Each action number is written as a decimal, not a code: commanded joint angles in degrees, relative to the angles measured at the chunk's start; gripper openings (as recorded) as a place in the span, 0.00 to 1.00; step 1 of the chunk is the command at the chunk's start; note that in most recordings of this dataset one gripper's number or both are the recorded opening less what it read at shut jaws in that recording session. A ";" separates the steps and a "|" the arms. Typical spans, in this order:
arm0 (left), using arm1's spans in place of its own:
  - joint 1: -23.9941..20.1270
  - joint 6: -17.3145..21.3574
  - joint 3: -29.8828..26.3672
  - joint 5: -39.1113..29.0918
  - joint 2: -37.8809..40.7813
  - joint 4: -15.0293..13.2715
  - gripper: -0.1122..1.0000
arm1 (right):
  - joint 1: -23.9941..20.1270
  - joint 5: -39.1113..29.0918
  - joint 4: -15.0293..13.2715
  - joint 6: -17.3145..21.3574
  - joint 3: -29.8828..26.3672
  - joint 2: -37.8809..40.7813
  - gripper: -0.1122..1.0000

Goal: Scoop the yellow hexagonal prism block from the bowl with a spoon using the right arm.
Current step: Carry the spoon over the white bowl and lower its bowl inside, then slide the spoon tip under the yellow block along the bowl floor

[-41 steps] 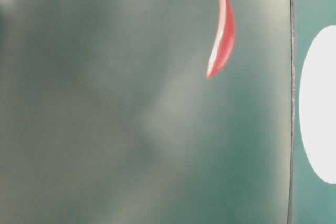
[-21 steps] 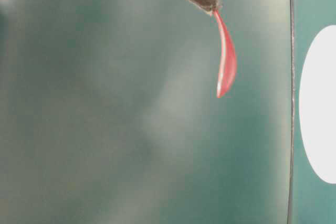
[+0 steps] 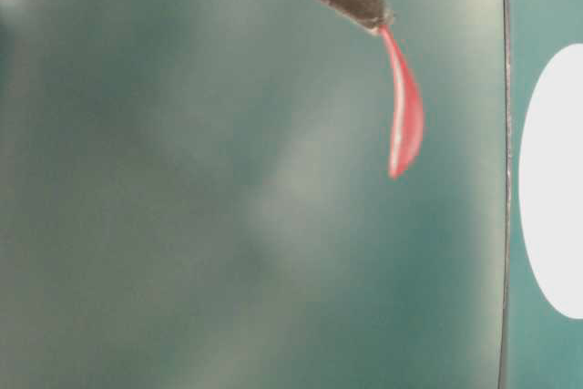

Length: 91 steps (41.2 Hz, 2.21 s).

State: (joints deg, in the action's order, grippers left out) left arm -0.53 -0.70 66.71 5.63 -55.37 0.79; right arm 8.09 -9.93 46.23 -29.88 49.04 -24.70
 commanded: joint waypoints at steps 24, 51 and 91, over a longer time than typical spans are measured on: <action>0.00 0.26 -1.41 -0.97 0.62 0.09 0.19 | 6.15 -35.07 -9.23 9.93 -24.61 18.37 0.31; 0.00 0.79 -1.32 -0.88 0.79 0.09 0.19 | 3.69 -59.33 -33.75 32.43 -41.48 27.42 0.31; 0.00 0.79 -1.32 -0.97 0.53 0.09 0.19 | 2.11 -56.87 -36.56 32.34 -42.63 33.40 0.31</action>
State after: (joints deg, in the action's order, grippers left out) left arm -0.53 0.00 66.71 4.39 -55.11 0.79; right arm 10.20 -67.06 9.84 2.37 7.03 9.76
